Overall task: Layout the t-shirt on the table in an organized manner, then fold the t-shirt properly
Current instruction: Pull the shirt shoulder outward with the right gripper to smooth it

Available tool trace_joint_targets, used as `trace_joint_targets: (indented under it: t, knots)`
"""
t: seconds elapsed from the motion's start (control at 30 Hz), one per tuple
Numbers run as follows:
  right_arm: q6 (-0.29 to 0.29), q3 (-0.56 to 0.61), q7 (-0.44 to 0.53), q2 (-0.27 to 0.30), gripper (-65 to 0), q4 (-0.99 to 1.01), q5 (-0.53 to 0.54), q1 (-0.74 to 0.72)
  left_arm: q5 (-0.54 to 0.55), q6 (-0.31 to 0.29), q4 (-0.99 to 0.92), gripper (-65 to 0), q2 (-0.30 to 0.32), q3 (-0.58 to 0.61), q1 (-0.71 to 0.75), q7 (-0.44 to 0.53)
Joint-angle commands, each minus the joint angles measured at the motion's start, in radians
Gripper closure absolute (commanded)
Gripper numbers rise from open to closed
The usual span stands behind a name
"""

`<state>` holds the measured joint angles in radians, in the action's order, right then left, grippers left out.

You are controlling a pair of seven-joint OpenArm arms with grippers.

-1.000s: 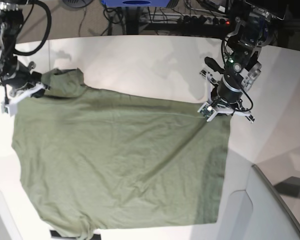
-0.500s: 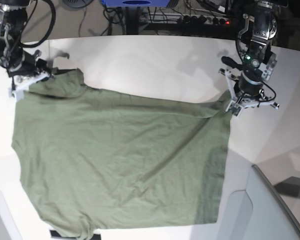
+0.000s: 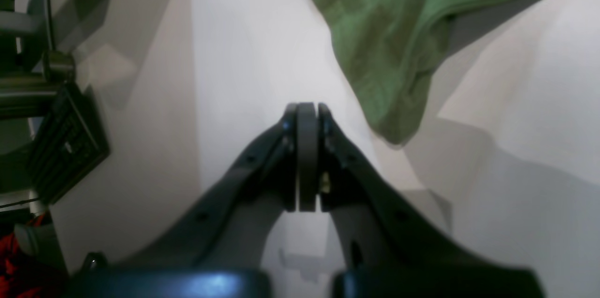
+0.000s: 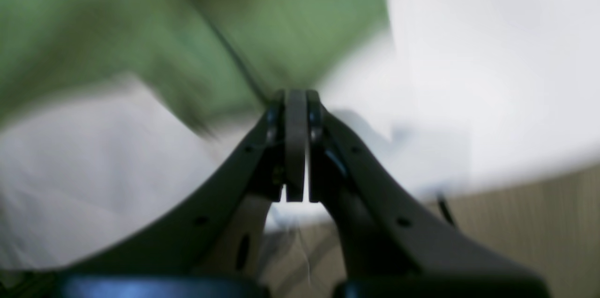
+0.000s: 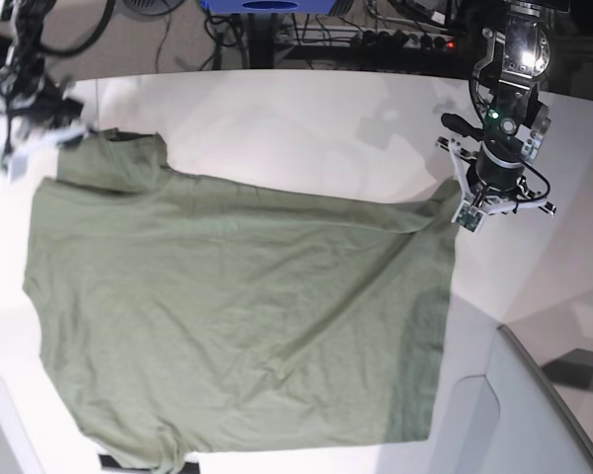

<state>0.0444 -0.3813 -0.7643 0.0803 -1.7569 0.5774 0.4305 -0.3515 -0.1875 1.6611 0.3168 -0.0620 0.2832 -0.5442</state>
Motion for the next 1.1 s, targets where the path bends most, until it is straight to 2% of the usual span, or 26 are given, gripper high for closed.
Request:
trace_joint_targets:
  t: [0.0, 0.13, 0.27, 0.43, 0.63, 0.77, 0.9, 1.07]
  knots:
    - [-0.001, 0.008, 0.004, 0.013, -0.2, -0.008, 0.006, -0.037, -0.007, 0.01, 0.02, 0.0, 0.009, -0.003, -0.005, 0.009]
    - [0.005, 0.021, -0.057, 0.025, -0.2, 0.144, 0.005, -0.18, -0.007, 0.01, 0.021, 0.0, -0.003, -0.003, -0.005, 0.009]
    - [0.005, 0.025, -0.033, 0.029, -0.2, 0.305, 0.005, -0.264, -0.007, 0.01, 0.043, 0.0, -0.003, -0.005, 0.0, 0.009]
    - [0.004, 0.021, 0.009, 0.051, -0.2, 0.423, -0.018, -0.266, -0.007, 0.012, 0.04, 0.0, -0.002, -0.005, 0.001, 0.009]
    - [-0.004, 0.014, 0.016, 0.048, -0.2, 0.332, -0.038, -0.141, -0.007, 0.012, 0.035, 0.0, -0.002, -0.005, 0.004, 0.009]
    - [-0.005, 0.012, 0.016, 0.011, -0.2, 0.248, -0.044, -0.066, -0.007, 0.012, 0.03, 0.0, -0.002, -0.005, -0.002, 0.009]
    - [-0.005, 0.014, 0.016, -0.012, -0.2, 0.228, -0.044, -0.048, -0.007, 0.012, 0.032, 0.0, -0.003, -0.005, -0.003, 0.009]
    - [-0.005, 0.014, 0.016, -0.014, -0.2, 0.173, -0.044, -0.048, -0.007, 0.012, 0.03, 0.0, -0.003, -0.005, -0.005, 0.009]
